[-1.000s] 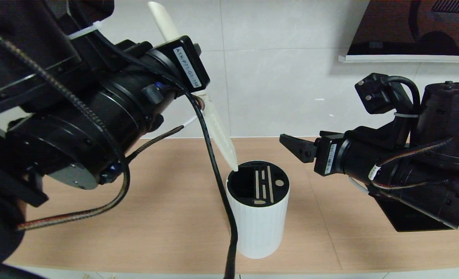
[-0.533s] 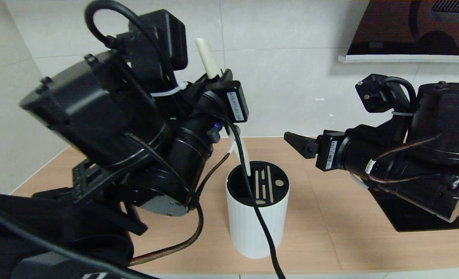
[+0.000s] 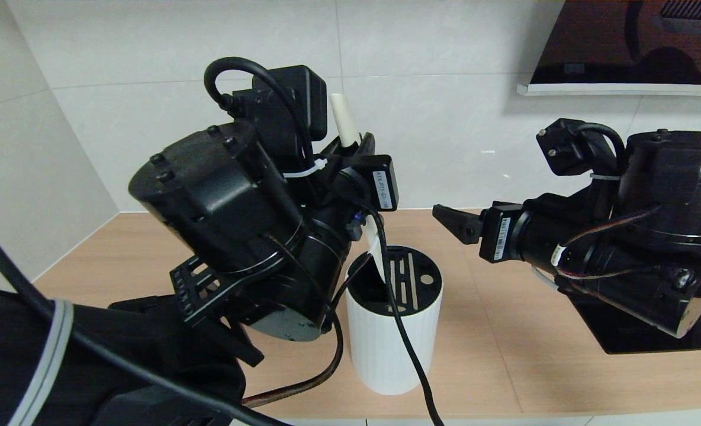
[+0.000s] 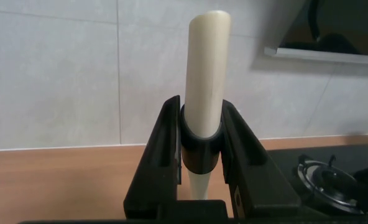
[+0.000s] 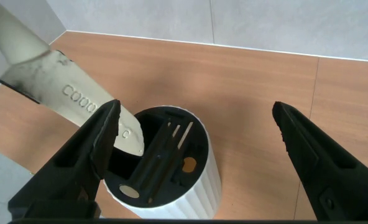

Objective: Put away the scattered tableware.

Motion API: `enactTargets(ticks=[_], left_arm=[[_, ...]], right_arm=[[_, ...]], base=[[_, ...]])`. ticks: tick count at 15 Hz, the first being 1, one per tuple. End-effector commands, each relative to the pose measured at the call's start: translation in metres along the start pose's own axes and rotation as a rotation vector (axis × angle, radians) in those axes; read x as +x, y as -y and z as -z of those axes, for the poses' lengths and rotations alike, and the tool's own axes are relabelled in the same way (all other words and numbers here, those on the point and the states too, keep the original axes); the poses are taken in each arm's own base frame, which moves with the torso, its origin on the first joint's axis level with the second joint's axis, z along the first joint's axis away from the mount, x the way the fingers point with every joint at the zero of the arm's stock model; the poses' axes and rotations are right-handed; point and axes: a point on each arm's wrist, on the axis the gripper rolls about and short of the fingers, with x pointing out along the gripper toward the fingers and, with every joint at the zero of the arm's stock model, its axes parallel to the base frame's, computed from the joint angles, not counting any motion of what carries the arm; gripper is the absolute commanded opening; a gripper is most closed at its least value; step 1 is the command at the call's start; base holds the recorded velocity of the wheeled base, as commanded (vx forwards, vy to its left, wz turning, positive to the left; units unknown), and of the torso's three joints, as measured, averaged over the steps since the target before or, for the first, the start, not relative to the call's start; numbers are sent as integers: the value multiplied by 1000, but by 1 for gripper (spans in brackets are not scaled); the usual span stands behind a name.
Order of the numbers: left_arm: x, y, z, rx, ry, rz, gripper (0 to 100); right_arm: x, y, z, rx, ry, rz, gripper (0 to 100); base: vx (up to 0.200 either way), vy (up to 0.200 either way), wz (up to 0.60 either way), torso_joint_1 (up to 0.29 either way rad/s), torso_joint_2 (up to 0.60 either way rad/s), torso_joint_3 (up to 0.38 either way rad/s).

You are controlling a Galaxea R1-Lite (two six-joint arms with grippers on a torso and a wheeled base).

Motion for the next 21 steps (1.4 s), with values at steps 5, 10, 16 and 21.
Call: enactTargets(ticks=[5, 10, 16, 21], left_arm=[[3, 3, 17, 26, -34, 0, 0], [-5, -5, -16, -18, 29, -3, 0], [-4, -3, 4, 21, -23, -1, 0], [-3, 3, 30, 63, -83, 11, 0]], right_arm=[[2, -1, 2, -2, -7, 0, 100], [3, 0, 4, -4, -13, 1, 100], [3, 0, 4, -4, -13, 1, 100], [2, 0, 3, -3, -11, 1, 100]], base=[[0, 0, 0, 0, 0, 0], [0, 0, 0, 0, 0, 0], [0, 0, 0, 0, 0, 0], [0, 0, 0, 0, 0, 0]])
